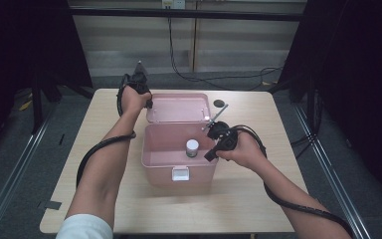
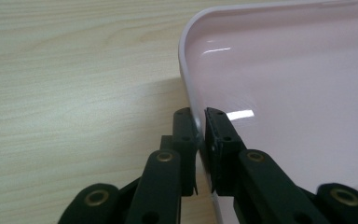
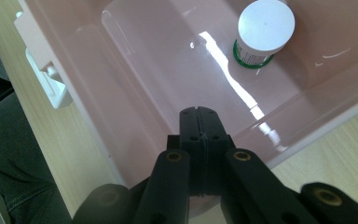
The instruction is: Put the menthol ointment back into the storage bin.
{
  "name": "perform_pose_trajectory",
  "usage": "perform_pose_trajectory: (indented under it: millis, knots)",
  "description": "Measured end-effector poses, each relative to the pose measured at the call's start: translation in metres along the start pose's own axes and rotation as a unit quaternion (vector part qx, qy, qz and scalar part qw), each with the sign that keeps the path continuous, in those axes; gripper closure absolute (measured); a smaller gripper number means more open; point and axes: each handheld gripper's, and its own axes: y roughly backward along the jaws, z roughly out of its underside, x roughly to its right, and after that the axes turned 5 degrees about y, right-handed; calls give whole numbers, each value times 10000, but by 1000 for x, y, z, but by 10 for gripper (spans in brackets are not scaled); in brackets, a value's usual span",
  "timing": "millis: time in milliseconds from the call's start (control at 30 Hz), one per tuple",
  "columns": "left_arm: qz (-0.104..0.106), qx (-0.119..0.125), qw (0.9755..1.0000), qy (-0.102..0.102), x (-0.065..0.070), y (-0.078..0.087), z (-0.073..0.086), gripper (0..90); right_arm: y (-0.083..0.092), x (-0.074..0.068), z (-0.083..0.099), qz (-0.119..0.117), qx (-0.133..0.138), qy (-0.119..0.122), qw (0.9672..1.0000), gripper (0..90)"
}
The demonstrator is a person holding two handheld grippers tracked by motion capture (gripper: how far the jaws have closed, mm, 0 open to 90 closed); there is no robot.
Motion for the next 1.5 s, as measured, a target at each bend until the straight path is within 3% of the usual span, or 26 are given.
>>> perform_pose_trajectory:
  millis: [367, 933, 1500]
  knots:
    - [16, 110, 9998, 150, 2, 9, 0, 844, -1, 1, -2, 4, 35, -13, 10000, 898]
    - [26, 192, 9997, 177, 4, 31, -1, 857, -3, -6, -11, -65, 101, 36, 9999, 897]
    - [149, 350, 9990, 227, 6, 48, -1, 872, 2, -2, -9, -42, 177, -35, 9998, 897]
